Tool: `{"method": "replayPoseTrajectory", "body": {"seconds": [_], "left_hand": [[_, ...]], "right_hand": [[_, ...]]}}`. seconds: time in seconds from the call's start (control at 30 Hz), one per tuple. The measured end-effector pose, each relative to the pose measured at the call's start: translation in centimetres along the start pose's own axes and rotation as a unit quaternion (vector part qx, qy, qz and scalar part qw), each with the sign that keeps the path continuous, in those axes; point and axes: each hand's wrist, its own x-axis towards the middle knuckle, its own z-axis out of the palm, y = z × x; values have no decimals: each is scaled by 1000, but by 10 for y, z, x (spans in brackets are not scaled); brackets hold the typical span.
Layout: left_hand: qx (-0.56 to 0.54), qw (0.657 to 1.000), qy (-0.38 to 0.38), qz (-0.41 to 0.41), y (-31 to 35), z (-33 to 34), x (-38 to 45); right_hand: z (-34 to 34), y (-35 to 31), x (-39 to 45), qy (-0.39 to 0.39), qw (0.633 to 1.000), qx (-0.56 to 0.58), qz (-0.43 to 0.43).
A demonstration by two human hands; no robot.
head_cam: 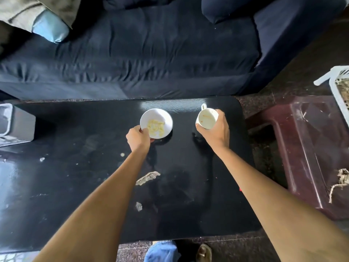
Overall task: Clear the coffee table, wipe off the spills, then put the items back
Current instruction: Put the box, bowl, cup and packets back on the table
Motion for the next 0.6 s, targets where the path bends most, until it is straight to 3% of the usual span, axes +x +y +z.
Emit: {"method": "replayPoseTrajectory", "body": {"seconds": [0.27,0.6], "left_hand": [[-31,999,-20,-4,-3,1,8],[-38,998,-47,-20,3,14,6]], "right_hand": [[7,2,0,8,1000,-12,15],[0,5,2,-49,999,8,4]]}}
